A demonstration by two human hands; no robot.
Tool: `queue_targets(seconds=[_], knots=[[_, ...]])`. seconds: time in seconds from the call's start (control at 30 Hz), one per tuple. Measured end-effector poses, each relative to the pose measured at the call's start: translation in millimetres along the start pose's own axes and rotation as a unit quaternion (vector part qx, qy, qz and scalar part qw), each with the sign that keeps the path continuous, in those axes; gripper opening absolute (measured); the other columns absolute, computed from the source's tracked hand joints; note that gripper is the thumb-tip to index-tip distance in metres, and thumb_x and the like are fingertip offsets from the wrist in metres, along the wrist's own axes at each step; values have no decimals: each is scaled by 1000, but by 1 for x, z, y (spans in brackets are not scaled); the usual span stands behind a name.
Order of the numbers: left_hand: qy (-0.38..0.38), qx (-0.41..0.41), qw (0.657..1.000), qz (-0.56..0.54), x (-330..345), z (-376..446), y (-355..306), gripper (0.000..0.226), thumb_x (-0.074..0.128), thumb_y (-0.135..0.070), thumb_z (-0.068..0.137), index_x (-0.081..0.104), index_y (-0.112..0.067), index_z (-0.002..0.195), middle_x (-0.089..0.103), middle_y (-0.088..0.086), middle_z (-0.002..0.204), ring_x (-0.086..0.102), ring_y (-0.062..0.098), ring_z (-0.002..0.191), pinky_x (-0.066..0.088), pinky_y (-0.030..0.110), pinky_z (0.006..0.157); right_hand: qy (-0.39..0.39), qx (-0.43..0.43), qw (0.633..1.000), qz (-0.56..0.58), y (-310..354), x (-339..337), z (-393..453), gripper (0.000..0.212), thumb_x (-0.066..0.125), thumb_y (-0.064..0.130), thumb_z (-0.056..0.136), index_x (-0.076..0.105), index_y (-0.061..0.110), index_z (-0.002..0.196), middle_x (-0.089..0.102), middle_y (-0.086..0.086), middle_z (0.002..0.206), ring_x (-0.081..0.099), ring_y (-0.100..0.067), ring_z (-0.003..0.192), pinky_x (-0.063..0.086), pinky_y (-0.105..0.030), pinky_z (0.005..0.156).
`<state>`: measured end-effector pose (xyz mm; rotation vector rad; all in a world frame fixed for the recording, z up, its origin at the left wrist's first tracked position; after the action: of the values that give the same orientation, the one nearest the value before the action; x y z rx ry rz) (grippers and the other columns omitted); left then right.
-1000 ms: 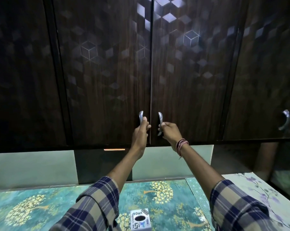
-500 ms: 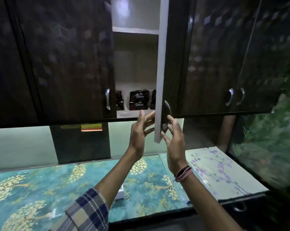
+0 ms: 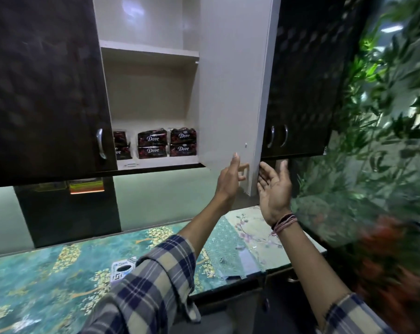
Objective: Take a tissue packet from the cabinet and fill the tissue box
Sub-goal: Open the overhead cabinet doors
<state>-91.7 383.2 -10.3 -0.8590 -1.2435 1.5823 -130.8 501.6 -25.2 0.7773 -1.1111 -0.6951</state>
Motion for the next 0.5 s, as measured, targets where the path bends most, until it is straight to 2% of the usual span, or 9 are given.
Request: queue_targets(seconds=[0.17, 0.27, 0.37, 0.43, 0.5], knots=[[16, -10, 1000, 5, 17, 7, -1, 75, 28, -67, 102, 69, -13, 132, 62, 7, 141, 65, 21, 109, 46, 55, 108, 11, 4, 1000, 3, 6, -14, 15, 81, 24, 68, 99, 50, 6, 144, 59, -9, 141, 52, -19, 131, 30, -37, 119], [26, -15, 1000, -7, 11, 9, -1, 76, 24, -67, 102, 71, -13, 129, 61, 10, 143, 63, 26, 116, 47, 57, 106, -26, 2, 999, 35, 12, -21, 13, 77, 30, 64, 99, 53, 4, 141, 56, -15, 142, 47, -26, 138, 29, -41, 121], [26, -5, 999, -18, -14, 15, -9, 78, 21, -67, 103, 71, -13, 128, 65, 11, 137, 63, 26, 117, 48, 53, 103, -82, -63, 991, 88, 28, -18, -1, 68, 37, 58, 100, 60, 3, 134, 64, -13, 122, 55, -29, 132, 41, -42, 114], [13, 9, 1000, -27, -40, 19, -16, 78, 20, -68, 102, 73, -14, 123, 70, 10, 129, 65, 25, 116, 48, 50, 101, -59, -95, 986, 126, 34, 2, -12, 66, 40, 55, 100, 61, 1, 131, 66, -13, 114, 62, -28, 119, 50, -45, 106], [-12, 14, 999, -32, -76, 25, -21, 78, 21, -69, 102, 74, -15, 121, 72, 9, 126, 66, 24, 115, 49, 47, 99, -5, -83, 986, 142, 23, 38, -15, 64, 41, 55, 99, 63, 1, 125, 66, -14, 111, 64, -28, 112, 53, -49, 100]])
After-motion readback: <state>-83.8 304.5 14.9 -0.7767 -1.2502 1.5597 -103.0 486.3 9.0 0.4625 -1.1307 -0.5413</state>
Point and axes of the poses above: each hand's wrist, its own z-axis towards the middle knuckle, its own x-axis out of the palm, y = z × x, the point moved 8 cm from there along z, towards the middle knuckle
